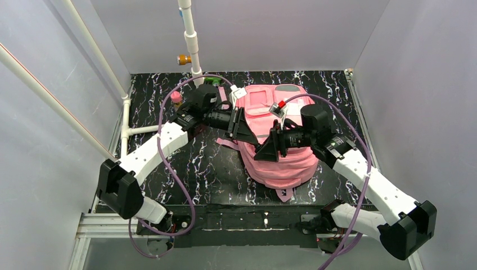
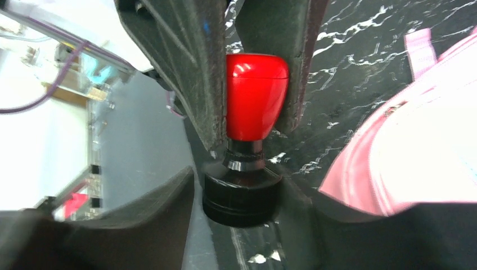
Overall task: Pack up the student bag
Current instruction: Pick up the stationery from the center of the board, then place the stationery in the student bag.
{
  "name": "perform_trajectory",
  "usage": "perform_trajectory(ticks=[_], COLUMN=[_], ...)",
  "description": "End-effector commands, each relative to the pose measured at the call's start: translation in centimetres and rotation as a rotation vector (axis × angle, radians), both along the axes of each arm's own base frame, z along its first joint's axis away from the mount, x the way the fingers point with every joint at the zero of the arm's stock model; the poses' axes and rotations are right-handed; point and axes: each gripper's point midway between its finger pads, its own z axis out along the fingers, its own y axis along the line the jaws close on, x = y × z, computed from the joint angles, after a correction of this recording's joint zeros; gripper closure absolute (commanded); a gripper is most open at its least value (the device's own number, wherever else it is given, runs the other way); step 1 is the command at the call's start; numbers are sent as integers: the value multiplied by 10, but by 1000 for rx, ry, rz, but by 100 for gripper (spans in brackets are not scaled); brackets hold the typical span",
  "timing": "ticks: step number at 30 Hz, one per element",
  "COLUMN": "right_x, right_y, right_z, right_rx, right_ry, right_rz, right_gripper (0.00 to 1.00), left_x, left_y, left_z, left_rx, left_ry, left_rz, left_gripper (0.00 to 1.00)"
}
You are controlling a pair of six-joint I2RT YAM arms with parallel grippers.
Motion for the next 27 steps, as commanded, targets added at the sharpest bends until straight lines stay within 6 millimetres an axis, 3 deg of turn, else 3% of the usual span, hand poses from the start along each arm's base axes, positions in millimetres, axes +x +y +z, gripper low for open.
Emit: perform_trajectory(ticks=[1, 5, 6, 7, 9, 11, 15, 18, 21, 24, 27], right_x=[-2, 12, 19, 23, 32, 35, 34, 33, 30, 26, 22], right_y=[-5, -14, -20, -28, -51, -79, -135, -169, -197, -209, -202], right_z=[13, 7, 2, -6, -15, -16, -7, 4, 14, 19, 20], right_rx=[26, -34, -71, -131, -263, -374, -531, -600, -632, -633, -596], right_ry=[-47, -55, -51, -34, -15, -11, -17, -29, -53, -71, -60], right_rz=[-30, -153, -208, -268, -392, -516, -763, -929, -1058, -1106, -1070], right_gripper=[52, 90, 98, 99, 99, 99, 99, 99, 99, 99, 99], left_x=[-5, -8, -8, -4, 7, 18, 16, 10, 21, 35, 50], left_y=[-7, -12, -12, -11, -5, 3, -4, -24, -43, -59, -68], left_z=[18, 23, 25, 23, 25, 17, 5, -19, -46, -56, -61], left_rx=[-41, -52, -53, -27, 8, 43, 67, 149, 277, 327, 385], left_ry=[-23, -16, -24, -44, -174, -328, -791, -1169, -1386, -1497, -1533], left_rz=[-50, -78, -74, -36, 39, 116, 130, 63, 6, 43, 85], left_gripper=[100, 100, 89, 72, 31, 19, 12, 10, 12, 13, 15])
